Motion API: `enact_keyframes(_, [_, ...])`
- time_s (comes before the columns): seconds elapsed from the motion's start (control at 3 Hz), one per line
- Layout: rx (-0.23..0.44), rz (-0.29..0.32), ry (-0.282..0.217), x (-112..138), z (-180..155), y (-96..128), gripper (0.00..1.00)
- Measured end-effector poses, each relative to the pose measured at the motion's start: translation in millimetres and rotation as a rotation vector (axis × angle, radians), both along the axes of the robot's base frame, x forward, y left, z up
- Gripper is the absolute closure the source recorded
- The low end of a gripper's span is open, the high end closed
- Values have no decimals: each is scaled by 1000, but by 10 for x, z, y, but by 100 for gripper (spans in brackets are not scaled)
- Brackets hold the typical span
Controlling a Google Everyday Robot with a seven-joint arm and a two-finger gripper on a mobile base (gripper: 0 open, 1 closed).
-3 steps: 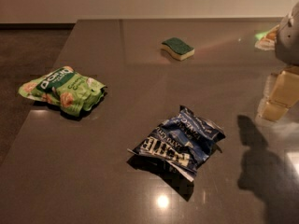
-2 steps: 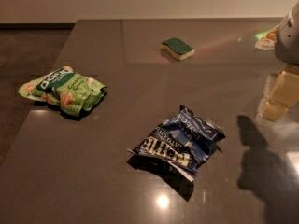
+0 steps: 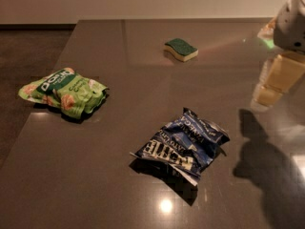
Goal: Move sponge near blue chip bag
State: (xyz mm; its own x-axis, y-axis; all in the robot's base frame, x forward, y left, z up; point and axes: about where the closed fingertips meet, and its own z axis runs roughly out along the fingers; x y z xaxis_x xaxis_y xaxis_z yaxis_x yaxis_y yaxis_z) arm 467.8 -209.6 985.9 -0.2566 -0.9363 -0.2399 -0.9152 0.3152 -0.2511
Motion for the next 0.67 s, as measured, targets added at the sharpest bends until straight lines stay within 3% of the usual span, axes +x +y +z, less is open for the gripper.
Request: enact_keyframes(0.67, [73,-79,-44,1037,-43,337,0])
